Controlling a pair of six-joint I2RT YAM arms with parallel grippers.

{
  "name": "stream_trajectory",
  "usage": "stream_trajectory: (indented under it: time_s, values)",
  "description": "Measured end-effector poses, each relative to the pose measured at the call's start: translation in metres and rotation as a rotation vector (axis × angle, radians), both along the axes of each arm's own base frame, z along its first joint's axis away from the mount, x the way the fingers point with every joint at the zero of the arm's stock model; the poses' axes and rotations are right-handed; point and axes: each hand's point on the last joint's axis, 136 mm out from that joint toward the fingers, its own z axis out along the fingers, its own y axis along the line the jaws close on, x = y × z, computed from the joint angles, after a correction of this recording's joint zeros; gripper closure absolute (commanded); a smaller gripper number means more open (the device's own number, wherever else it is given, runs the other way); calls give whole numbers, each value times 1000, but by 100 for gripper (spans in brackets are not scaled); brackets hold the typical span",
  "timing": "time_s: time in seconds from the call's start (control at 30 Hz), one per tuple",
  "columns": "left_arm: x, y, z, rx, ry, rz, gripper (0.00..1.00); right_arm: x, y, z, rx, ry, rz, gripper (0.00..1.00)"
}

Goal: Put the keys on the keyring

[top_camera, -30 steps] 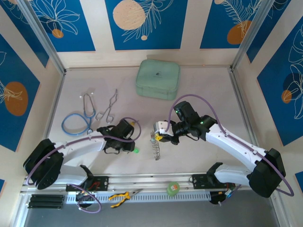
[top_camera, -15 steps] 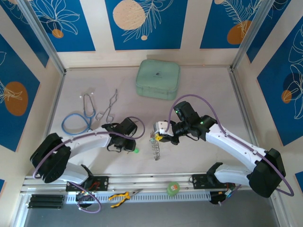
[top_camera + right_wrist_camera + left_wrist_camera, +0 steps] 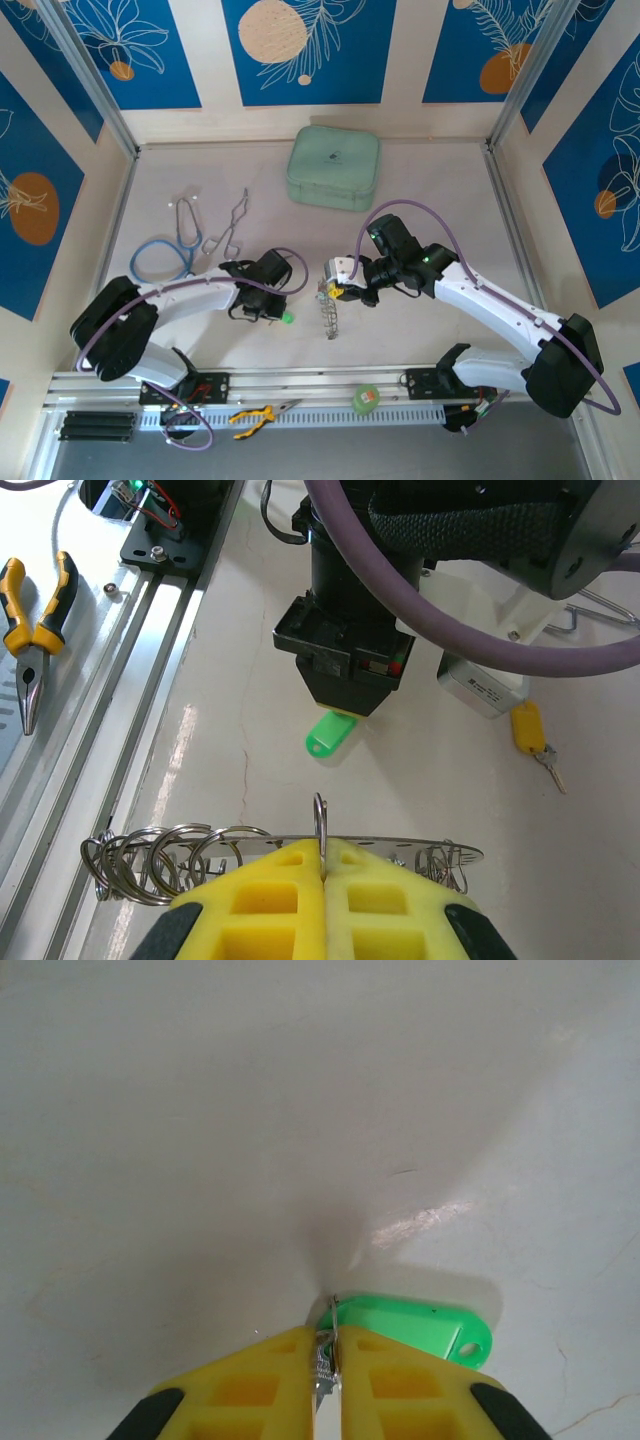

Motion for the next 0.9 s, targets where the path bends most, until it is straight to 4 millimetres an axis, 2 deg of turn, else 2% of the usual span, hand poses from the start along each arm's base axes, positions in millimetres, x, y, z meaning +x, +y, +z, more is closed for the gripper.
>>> stream_trajectory:
  time_s: [0.2, 0.3, 0.43, 0.57, 0.8, 0.9]
  values:
    - [1, -1, 0, -4, -3, 0, 94, 0, 0, 0, -2, 1, 2, 100]
    - [2, -3, 1, -10, -10, -4, 100, -1, -1, -1, -4, 3, 2, 100]
    - [7, -7, 7, -34, -46, -30, 100, -1, -1, -1, -7, 6, 2, 100]
    - [15, -14, 39, -122, -184, -101, 100, -2, -1, -1, -1, 11, 7, 100]
    - [25, -23, 117, -269, -588, -364, 100, -10, 7, 5, 37, 32, 44, 100]
    - [19, -27, 134, -290, -724, -515, 100, -16, 13, 5, 53, 47, 76, 100]
